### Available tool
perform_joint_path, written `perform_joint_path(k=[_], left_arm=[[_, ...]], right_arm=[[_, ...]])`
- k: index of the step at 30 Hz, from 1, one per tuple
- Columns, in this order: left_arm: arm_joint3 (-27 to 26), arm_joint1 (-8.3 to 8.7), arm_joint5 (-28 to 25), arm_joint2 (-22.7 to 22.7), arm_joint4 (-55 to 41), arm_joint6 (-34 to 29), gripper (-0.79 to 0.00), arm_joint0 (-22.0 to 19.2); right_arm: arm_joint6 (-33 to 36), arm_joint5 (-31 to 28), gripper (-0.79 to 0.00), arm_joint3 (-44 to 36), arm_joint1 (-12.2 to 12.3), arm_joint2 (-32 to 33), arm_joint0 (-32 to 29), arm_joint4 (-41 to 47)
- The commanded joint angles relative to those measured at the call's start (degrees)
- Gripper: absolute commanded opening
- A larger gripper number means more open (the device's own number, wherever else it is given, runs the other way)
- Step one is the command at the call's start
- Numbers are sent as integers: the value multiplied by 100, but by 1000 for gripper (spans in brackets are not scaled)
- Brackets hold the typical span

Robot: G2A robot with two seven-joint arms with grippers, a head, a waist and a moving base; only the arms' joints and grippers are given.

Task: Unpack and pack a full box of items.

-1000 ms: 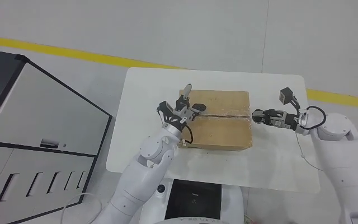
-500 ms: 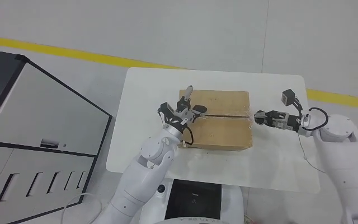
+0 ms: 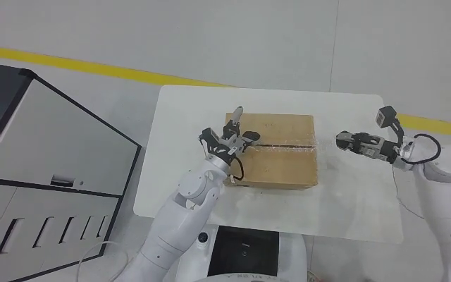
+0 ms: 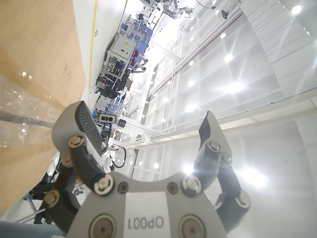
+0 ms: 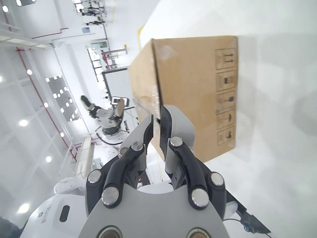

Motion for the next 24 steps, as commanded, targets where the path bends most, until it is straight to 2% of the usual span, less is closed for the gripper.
perform_joint_path(k=[1,5,9,17,24], left_arm=[[-30,8,-35,-78,-8,34,0,22],[-198,43,-56,-329,-18,103,0,128],[-518,85,-58,-620,-20,240,0,353],[-1079,171,-86,-1231,-111,364,0,960],[-1222,194,-87,-1345,-176,333,0,1218]], right_arm=[[38,-62,-785,-239,7,80,-15,166],[236,-130,-785,-663,-50,-122,176,652],[309,-77,-785,-702,-207,-1003,759,472],[312,-319,-785,203,-772,-3007,2040,216],[306,-429,-785,680,-1095,-3838,2503,-66]])
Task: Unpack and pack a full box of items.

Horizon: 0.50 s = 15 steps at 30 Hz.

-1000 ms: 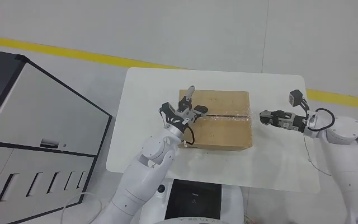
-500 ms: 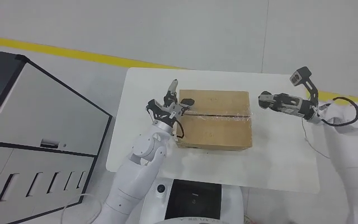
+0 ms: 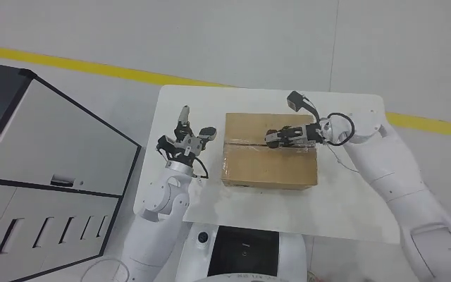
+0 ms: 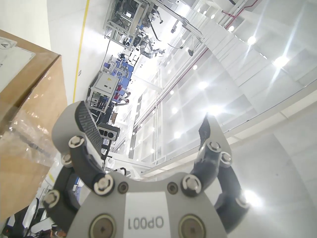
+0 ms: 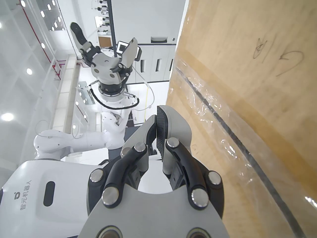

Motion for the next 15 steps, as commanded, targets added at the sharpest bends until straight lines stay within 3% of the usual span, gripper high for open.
perform_joint_path(k=[1,15], left_arm=[[-13,1,13,12,-14,-10,0,16],[175,0,197,137,21,-100,0,-248]], right_arm=[[3,-9,-785,126,-43,-108,102,-121],[-24,61,-785,519,-91,-283,247,-865]])
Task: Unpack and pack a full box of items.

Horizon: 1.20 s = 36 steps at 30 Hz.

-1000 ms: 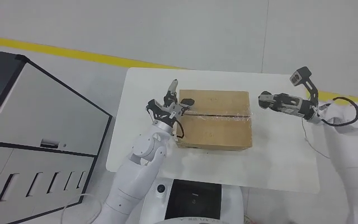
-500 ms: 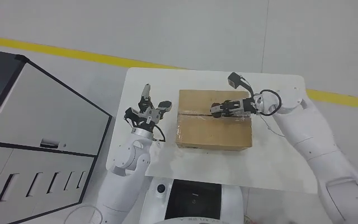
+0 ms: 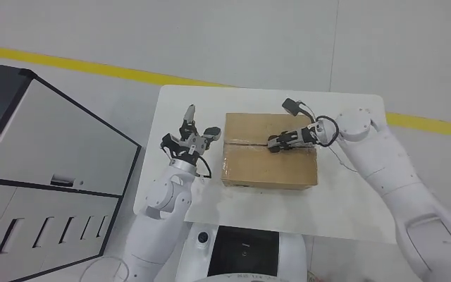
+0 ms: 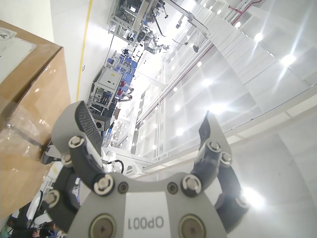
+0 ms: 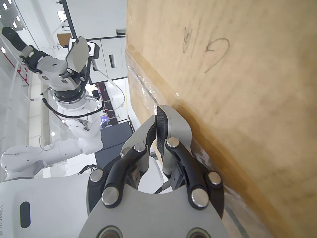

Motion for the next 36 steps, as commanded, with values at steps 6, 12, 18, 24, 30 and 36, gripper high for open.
perform_joint_path(k=[6,12,18,24,30,36], left_arm=[[109,-4,63,78,-28,-84,0,-144],[230,-11,79,159,-28,-99,0,-234],[305,-12,121,203,-38,-164,0,-332],[361,-17,143,277,-30,-199,0,-420],[442,-23,151,344,-42,-243,0,-497],[503,-23,171,365,-51,-284,0,-569]], right_arm=[[47,79,-785,-114,161,326,-146,-191],[140,226,-785,-326,326,620,-377,-403],[148,373,-785,-559,487,950,-627,-565],[153,495,-785,-766,650,1326,-881,-701],[138,577,-785,-897,814,1733,-1159,-838],[138,702,-785,-1100,996,2221,-1466,-1001]])
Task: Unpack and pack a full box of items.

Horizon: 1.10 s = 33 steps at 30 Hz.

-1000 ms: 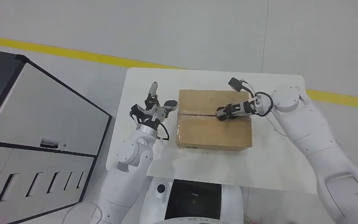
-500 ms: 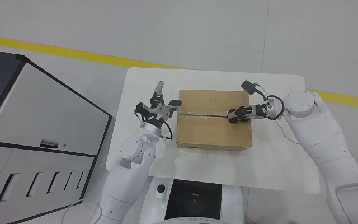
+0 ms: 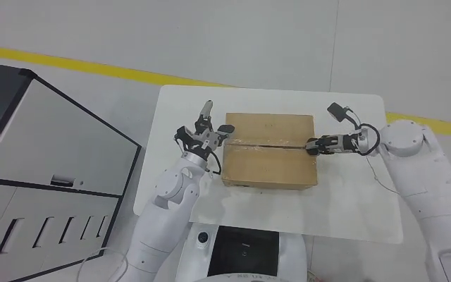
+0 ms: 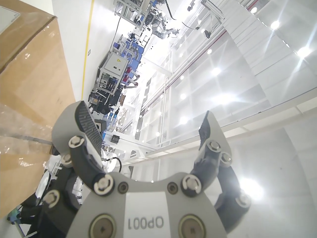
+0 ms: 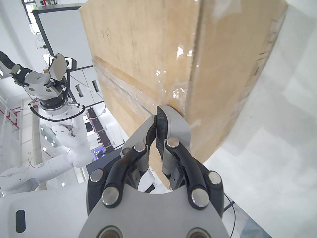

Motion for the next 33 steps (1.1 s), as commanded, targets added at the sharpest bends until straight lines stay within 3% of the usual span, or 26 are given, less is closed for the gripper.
perform_joint_path(k=[1,9,15,23,33], left_arm=[[15,-1,-2,3,-5,4,0,-15],[-18,14,-25,-76,18,13,0,2],[-172,44,-152,-316,13,114,0,195],[-591,91,-289,-675,51,333,0,717],[-655,113,-305,-847,-44,315,0,845]], right_arm=[[-15,42,-785,-74,53,162,-96,-42],[216,-154,-785,-839,184,888,-423,1043],[-131,-152,-785,-1087,-109,-251,165,1199],[-780,-510,-785,-16,-831,-2104,1213,1403],[-1065,-706,-785,760,-1341,-2923,1695,1398]])
